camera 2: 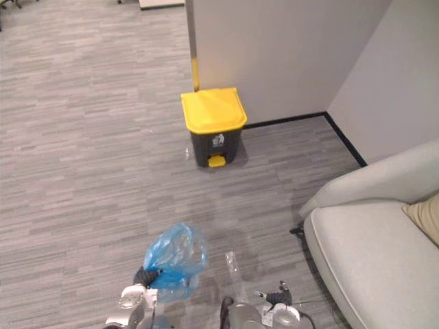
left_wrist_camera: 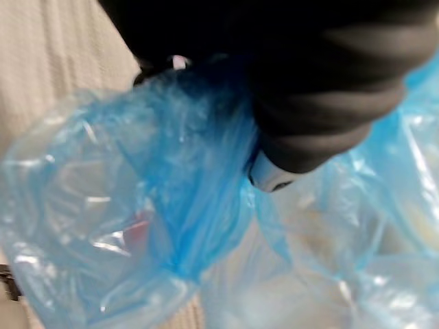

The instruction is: Gather rubbish on tea table into small bin, then transfer packed bag to large trash can.

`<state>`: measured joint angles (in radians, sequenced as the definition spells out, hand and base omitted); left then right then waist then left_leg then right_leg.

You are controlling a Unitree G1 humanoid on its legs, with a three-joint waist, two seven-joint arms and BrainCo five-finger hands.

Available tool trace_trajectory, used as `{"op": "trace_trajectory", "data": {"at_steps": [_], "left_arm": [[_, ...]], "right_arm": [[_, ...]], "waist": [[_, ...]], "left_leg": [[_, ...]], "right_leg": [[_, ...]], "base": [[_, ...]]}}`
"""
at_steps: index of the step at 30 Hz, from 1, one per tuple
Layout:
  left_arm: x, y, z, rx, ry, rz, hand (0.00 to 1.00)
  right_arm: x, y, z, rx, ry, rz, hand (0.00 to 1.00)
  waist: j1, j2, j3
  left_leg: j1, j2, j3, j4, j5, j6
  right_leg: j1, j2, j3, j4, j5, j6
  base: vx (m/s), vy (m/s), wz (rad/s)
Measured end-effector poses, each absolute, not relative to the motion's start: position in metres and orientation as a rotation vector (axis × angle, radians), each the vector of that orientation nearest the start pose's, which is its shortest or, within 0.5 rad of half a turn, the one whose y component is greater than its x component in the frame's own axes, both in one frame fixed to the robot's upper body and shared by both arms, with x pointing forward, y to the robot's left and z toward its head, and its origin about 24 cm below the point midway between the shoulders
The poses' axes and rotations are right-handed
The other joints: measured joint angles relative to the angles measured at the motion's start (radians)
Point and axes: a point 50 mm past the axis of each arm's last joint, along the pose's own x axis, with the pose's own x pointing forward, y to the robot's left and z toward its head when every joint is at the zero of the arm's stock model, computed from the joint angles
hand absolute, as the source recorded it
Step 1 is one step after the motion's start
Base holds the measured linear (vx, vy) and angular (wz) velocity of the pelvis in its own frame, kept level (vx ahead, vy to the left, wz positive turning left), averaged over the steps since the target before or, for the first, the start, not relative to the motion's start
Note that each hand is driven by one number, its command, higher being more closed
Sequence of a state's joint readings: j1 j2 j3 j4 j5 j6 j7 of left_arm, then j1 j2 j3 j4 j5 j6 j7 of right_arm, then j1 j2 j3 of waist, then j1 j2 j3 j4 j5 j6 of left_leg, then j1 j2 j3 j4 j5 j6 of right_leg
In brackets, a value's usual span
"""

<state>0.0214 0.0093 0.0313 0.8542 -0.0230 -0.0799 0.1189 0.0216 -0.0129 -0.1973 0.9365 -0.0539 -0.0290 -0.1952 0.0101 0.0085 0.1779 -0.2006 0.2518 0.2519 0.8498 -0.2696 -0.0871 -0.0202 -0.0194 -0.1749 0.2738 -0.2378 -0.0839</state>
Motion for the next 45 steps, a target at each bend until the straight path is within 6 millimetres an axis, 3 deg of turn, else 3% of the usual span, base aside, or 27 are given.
{"op": "trace_trajectory", "data": {"at_steps": [2,3,5,6,7,11,13,14,15,16,18,20,23,24,26,28,30,31,32,33,35,38,40,41,42,43,45], "left_arm": [[0.159,0.165,-0.131,0.015,0.808,0.169,1.00],[0.158,0.165,-0.132,0.010,0.812,0.172,1.00],[0.159,0.162,-0.132,0.000,0.812,0.165,1.00],[0.156,0.163,-0.133,0.002,0.821,0.167,1.00],[0.157,0.167,-0.133,0.020,0.818,0.168,1.00],[0.157,0.179,-0.134,0.058,0.832,0.174,1.00],[0.154,0.182,-0.135,0.078,0.843,0.164,1.00],[0.150,0.182,-0.137,0.079,0.858,0.163,1.00],[0.147,0.179,-0.138,0.087,0.867,0.147,1.00],[0.147,0.179,-0.139,0.093,0.870,0.142,1.00],[0.147,0.179,-0.139,0.100,0.871,0.136,1.00],[0.149,0.181,-0.138,0.105,0.865,0.141,1.00],[0.153,0.182,-0.136,0.107,0.854,0.142,1.00],[0.151,0.182,-0.138,0.110,0.871,0.142,1.00],[0.150,0.175,-0.141,0.094,0.884,0.124,1.00],[0.150,0.175,-0.141,0.093,0.885,0.126,1.00],[0.155,0.172,-0.139,0.079,0.868,0.127,1.00],[0.160,0.168,-0.135,0.049,0.841,0.138,1.00],[0.162,0.166,-0.134,0.039,0.833,0.141,1.00],[0.165,0.161,-0.132,0.022,0.811,0.137,1.00],[0.160,0.159,-0.132,0.013,0.815,0.140,1.00],[0.156,0.160,-0.134,0.010,0.830,0.146,1.00],[0.157,0.159,-0.134,0.007,0.827,0.145,1.00],[0.156,0.155,-0.135,0.001,0.831,0.138,1.00],[0.152,0.158,-0.137,0.013,0.850,0.136,1.00],[0.151,0.163,-0.138,0.031,0.856,0.136,1.00],[0.149,0.171,-0.138,0.052,0.862,0.144,1.00]], "right_arm": [[0.141,-0.190,-0.142,-0.035,0.919,-0.361,0.00],[0.143,-0.191,-0.140,-0.027,0.909,-0.370,0.00],[0.138,-0.194,-0.142,-0.026,0.921,-0.386,0.00],[0.130,-0.196,-0.145,-0.028,0.950,-0.392,0.00],[0.129,-0.191,-0.147,-0.023,0.964,-0.381,0.00],[0.136,-0.191,-0.146,-0.025,0.961,-0.371,0.00],[0.138,-0.191,-0.145,-0.027,0.954,-0.368,0.00],[0.138,-0.190,-0.146,-0.028,0.956,-0.362,0.00],[0.137,-0.189,-0.146,-0.033,0.959,-0.354,0.00],[0.138,-0.189,-0.146,-0.033,0.957,-0.351,0.00],[0.140,-0.191,-0.145,-0.059,0.949,-0.338,0.00],[0.144,-0.189,-0.143,-0.078,0.939,-0.314,0.00],[0.146,-0.188,-0.143,-0.079,0.932,-0.310,0.00],[0.144,-0.192,-0.143,-0.079,0.939,-0.321,0.00],[0.147,-0.202,-0.141,-0.101,0.929,-0.336,0.00],[0.144,-0.206,-0.142,-0.079,0.940,-0.369,0.00],[0.136,-0.208,-0.144,-0.068,0.958,-0.391,0.00],[0.132,-0.206,-0.145,-0.076,0.957,-0.383,0.00],[0.132,-0.206,-0.144,-0.082,0.956,-0.375,0.00],[0.132,-0.204,-0.144,-0.085,0.953,-0.364,0.00],[0.132,-0.199,-0.145,-0.068,0.953,-0.363,0.00],[0.135,-0.193,-0.144,-0.034,0.939,-0.374,0.00],[0.135,-0.193,-0.144,-0.027,0.938,-0.379,0.00],[0.130,-0.200,-0.144,-0.035,0.947,-0.395,0.00],[0.126,-0.200,-0.148,-0.034,0.977,-0.395,0.00],[0.121,-0.197,-0.150,-0.023,0.996,-0.395,0.00],[0.117,-0.194,-0.152,-0.016,1.016,-0.393,0.00]], "waist": [[0.007,-0.001,0.000],[0.011,-0.001,-0.001],[0.015,0.007,-0.006],[0.032,-0.008,-0.015],[0.028,-0.029,-0.031],[0.031,-0.043,-0.032],[0.033,-0.033,-0.033],[0.030,-0.030,-0.033],[0.024,-0.028,-0.030],[0.023,-0.029,-0.029],[0.005,-0.020,-0.021],[-0.007,-0.016,-0.018],[-0.010,-0.023,-0.012],[-0.025,-0.030,-0.014],[-0.025,0.008,-0.009],[-0.030,0.013,-0.009],[-0.032,0.012,-0.007],[-0.031,0.008,-0.005],[-0.029,0.008,-0.004],[-0.017,0.011,-0.005],[-0.007,0.009,-0.006],[0.007,0.003,-0.005],[0.007,0.000,-0.007],[0.007,0.024,-0.020],[0.009,0.016,-0.023],[0.005,-0.011,-0.040],[0.005,-0.029,-0.050]], "left_leg": [[-0.034,-0.012,0.021,-0.123,-0.003,0.010],[-0.067,-0.041,0.019,-0.278,0.011,0.020],[-0.081,-0.080,-0.001,-0.485,0.118,0.008],[-0.047,-0.126,0.005,-0.535,0.187,0.022],[-0.039,-0.164,0.015,-0.568,0.184,0.037],[-0.034,-0.197,0.047,-0.513,0.123,0.086],[0.016,-0.203,0.061,-0.535,0.090,0.088],[0.065,-0.211,0.070,-0.572,0.081,0.090],[0.117,-0.221,0.072,-0.612,0.073,0.096],[0.133,-0.224,0.072,-0.618,0.071,0.097],[0.234,-0.230,0.072,-0.673,0.063,0.100],[0.279,-0.217,0.070,-0.708,0.059,0.094],[0.318,-0.191,0.064,-0.723,0.029,0.047],[0.348,-0.201,0.030,-0.747,0.018,0.027],[0.357,-0.172,-0.026,-0.761,0.031,0.020],[0.368,-0.161,-0.052,-0.747,0.037,0.010],[0.344,-0.130,-0.074,-0.595,0.035,-0.002],[0.257,-0.099,-0.076,-0.373,0.048,-0.029],[0.217,-0.083,-0.074,-0.287,0.054,-0.036],[0.127,-0.037,-0.056,-0.084,0.048,-0.034],[0.068,-0.005,-0.015,-0.027,0.021,-0.008],[0.005,-0.008,0.026,-0.208,0.006,-0.003],[-0.006,-0.041,0.023,-0.394,0.049,0.011],[-0.006,-0.063,0.003,-0.557,0.196,0.009],[0.005,-0.083,-0.008,-0.574,0.235,0.010],[0.034,-0.123,-0.002,-0.625,0.231,0.016],[0.044,-0.150,0.015,-0.653,0.227,0.023]], "right_leg": [[0.027,-0.014,0.016,-0.017,-0.006,0.014],[0.046,-0.036,0.026,-0.020,-0.022,0.044],[0.072,-0.059,0.032,-0.024,-0.051,0.087],[0.087,-0.084,0.071,-0.036,-0.066,0.121],[0.097,-0.107,0.102,-0.090,-0.039,0.125],[0.118,-0.150,0.149,-0.104,-0.001,0.175],[0.074,-0.155,0.182,0.025,0.006,0.187],[-0.005,-0.160,0.204,0.215,0.022,0.220],[-0.098,-0.174,0.201,0.427,0.065,0.281],[-0.122,-0.176,0.200,0.482,0.054,0.272],[-0.229,-0.165,0.145,0.629,-0.027,0.187],[-0.293,-0.133,0.086,0.561,-0.054,0.153],[-0.351,-0.067,0.051,0.249,0.022,0.141],[-0.322,-0.049,0.049,0.132,0.146,0.083],[-0.309,-0.019,0.042,0.131,0.121,0.069],[-0.304,-0.018,0.024,0.170,0.072,0.057],[-0.224,-0.014,-0.011,0.148,0.038,0.044],[-0.162,-0.014,-0.029,0.102,0.034,0.042],[-0.143,-0.012,-0.032,0.087,0.032,0.039],[-0.094,-0.003,-0.034,0.058,0.024,0.027],[-0.034,0.004,-0.028,0.022,0.021,0.025],[0.020,-0.009,0.000,-0.021,0.021,0.037],[0.030,-0.030,0.013,-0.031,0.014,0.068],[0.033,-0.024,0.026,-0.038,0.006,0.101],[0.037,-0.032,0.055,-0.038,-0.005,0.122],[0.044,-0.065,0.087,-0.063,-0.008,0.146],[0.046,-0.090,0.098,-0.081,-0.010,0.155]], "base": [[0.23,0.120,-0.29],[0.30,0.208,-0.09],[0.33,0.269,-0.09],[0.45,0.329,0.00],[0.38,0.270,0.00],[0.37,0.219,-0.10],[0.23,0.124,-0.34],[0.26,0.134,-0.24],[0.31,0.156,-0.16],[0.27,0.097,0.03],[0.30,0.035,0.11],[0.24,-0.046,0.07],[0.36,-0.183,0.06],[0.29,-0.130,0.14],[0.35,-0.169,-0.05],[0.25,-0.154,0.03],[0.39,-0.207,0.50],[0.31,-0.162,0.52],[0.26,-0.094,0.23],[0.25,-0.028,-0.09],[0.28,0.004,-0.19],[0.21,0.087,-0.24],[0.22,0.170,-0.20],[0.23,0.208,-0.13],[0.31,0.285,-0.13],[0.26,0.245,-0.05],[0.17,0.157,-0.09]]}}
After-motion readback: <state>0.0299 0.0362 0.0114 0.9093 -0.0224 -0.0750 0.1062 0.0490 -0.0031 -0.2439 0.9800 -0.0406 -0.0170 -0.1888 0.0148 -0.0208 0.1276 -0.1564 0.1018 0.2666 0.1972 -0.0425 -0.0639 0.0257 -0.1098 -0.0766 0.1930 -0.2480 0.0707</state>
